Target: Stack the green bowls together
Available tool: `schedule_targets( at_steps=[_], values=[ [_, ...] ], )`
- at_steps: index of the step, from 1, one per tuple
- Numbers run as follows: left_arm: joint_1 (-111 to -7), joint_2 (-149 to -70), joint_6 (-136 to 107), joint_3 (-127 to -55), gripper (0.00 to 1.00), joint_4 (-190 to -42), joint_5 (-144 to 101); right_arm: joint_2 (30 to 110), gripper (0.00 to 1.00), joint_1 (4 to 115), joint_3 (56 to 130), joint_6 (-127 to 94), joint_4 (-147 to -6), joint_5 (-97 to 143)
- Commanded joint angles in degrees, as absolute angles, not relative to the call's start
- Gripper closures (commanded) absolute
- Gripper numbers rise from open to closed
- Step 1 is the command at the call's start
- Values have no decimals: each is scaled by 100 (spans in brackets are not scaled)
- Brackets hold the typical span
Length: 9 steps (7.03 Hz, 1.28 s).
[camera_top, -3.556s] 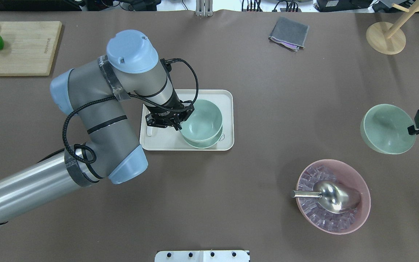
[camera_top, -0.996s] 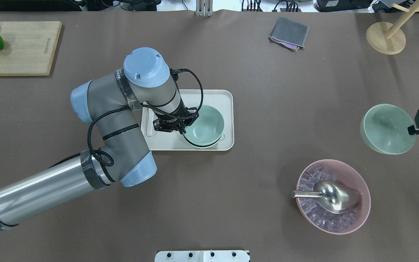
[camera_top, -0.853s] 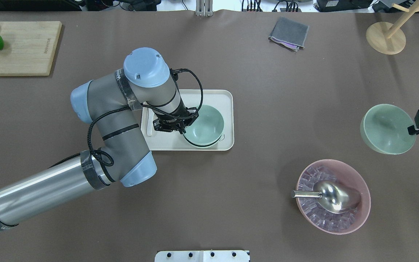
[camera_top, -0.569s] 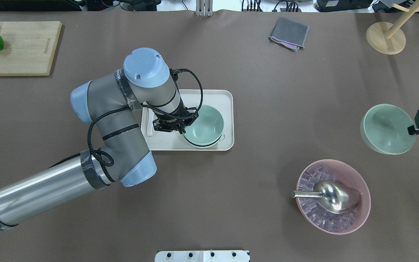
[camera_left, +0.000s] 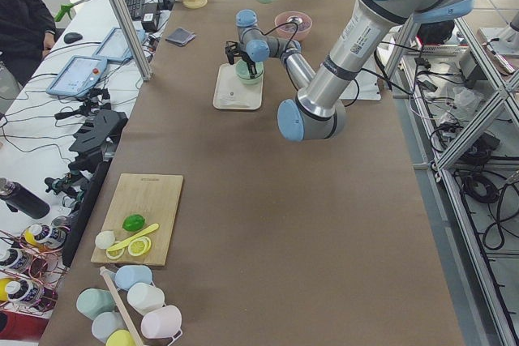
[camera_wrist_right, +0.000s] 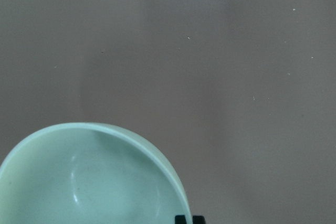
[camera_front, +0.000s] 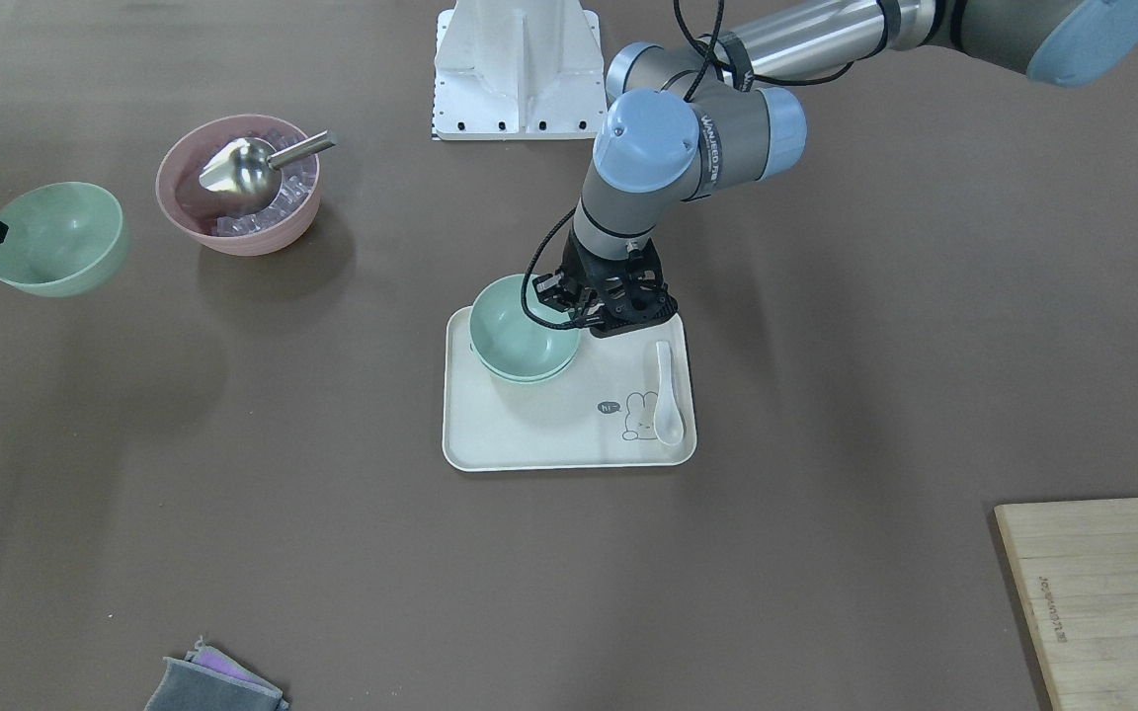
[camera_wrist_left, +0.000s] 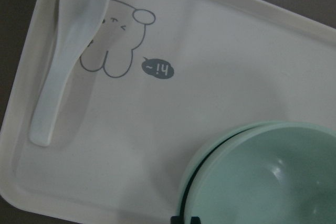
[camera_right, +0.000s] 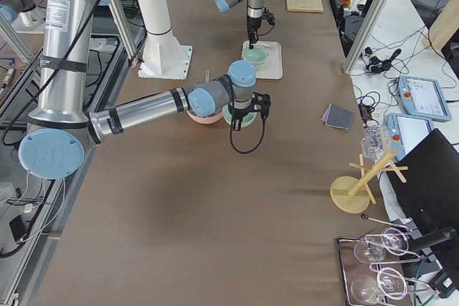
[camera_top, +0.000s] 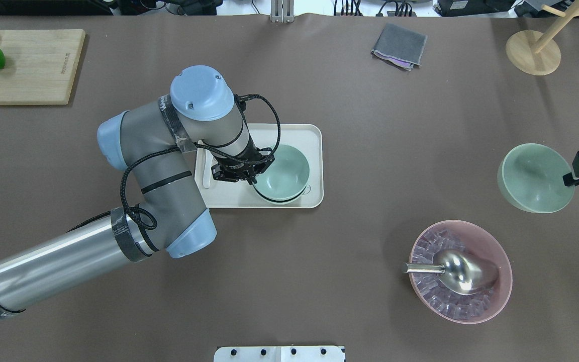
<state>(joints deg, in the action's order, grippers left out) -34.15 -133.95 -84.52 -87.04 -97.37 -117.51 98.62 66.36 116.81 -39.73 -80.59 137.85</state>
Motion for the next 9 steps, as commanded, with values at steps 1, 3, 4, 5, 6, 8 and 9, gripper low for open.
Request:
schedule_targets(
  at_steps=[1,3,4,5,6,8,9],
  values=[
    [-3419,-13386,-8455,-8701,100,-9738,-11742,9861,100,6636,11681,-3973,-8060,13790],
    [-3419,-13386,-8455,-8701,100,-9747,-11672,9861,100,6645,11681,-3973,-8060,13790],
    [-3419,-13386,-8472,-8701,100,-9738,-11672,9861,100,6636,11681,-3973,-8060,13790],
    [-3410,-13386,-8473,-8701,96,-9738,-11672,9870,100,6636,11681,-3973,-8060,13790],
    [-3410,-13377,-8473,-8701,95,-9747,-11672,9870,100,6644,11681,-3973,-8060,13790],
    [-3410,-13377,-8464,-8684,94,-9808,-11672,9870,100,6636,11681,-3973,-8060,13790],
    [-3410,-13377,-8464,-8675,94,-9826,-11672,9870,100,6644,11681,-3973,-8060,13790]
  ],
)
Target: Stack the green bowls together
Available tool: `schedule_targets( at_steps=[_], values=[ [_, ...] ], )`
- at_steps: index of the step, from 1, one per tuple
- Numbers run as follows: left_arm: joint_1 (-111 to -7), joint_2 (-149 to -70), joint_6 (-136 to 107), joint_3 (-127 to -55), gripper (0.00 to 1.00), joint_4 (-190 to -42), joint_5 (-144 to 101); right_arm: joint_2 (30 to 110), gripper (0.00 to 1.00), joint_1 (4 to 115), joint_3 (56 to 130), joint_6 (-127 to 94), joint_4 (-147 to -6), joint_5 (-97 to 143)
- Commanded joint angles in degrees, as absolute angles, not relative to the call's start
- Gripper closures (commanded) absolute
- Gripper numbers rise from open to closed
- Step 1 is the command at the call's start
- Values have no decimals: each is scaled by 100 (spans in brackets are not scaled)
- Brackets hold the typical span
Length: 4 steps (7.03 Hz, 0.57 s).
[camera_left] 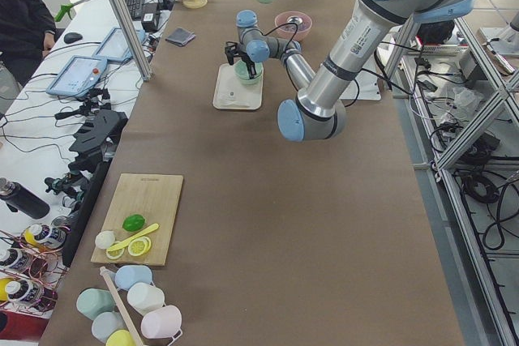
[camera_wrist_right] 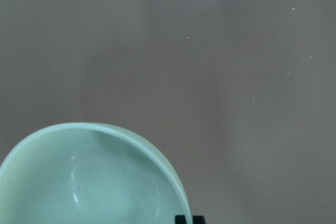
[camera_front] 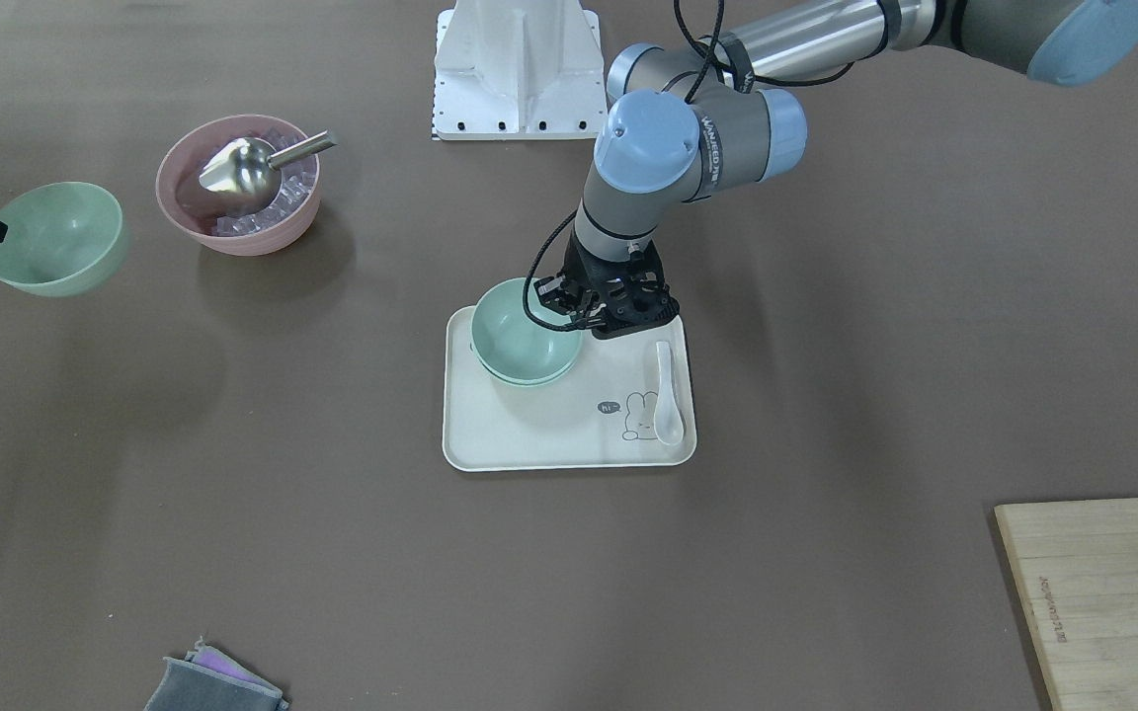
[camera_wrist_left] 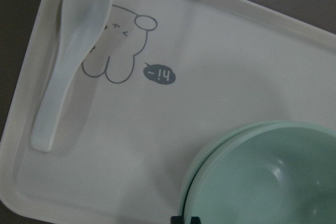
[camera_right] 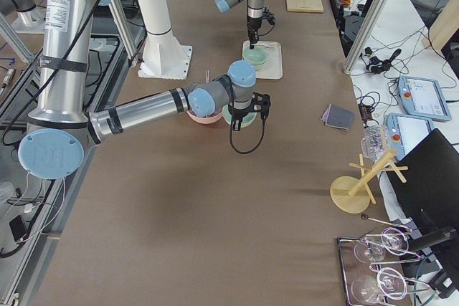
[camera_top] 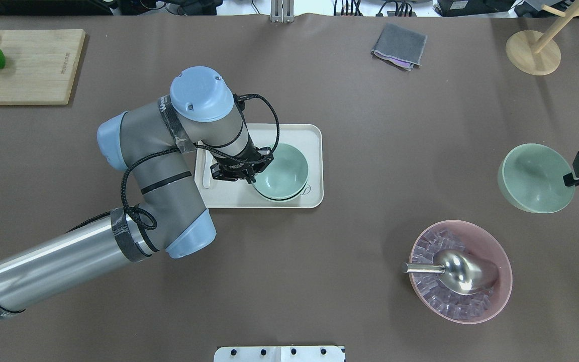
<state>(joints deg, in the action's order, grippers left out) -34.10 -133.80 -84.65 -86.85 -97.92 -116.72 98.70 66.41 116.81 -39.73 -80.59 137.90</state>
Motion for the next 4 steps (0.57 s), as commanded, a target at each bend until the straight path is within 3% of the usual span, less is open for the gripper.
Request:
schedule_targets(
  at_steps=[1,3,4],
  values=[
    [-3410,-13377,-8464,-8640,91,-9835,-11672,9870,100,6636,11681,-3973,-8060,13790],
    [-3410,-13377,-8464,-8622,87,-9835,-11663,9870,100,6636,11681,-3973,-8060,13790],
    [-3410,-13377,-8464,-8622,44,-9878,-11672,9870,100,6636,11681,-3973,-8060,13790]
  ],
)
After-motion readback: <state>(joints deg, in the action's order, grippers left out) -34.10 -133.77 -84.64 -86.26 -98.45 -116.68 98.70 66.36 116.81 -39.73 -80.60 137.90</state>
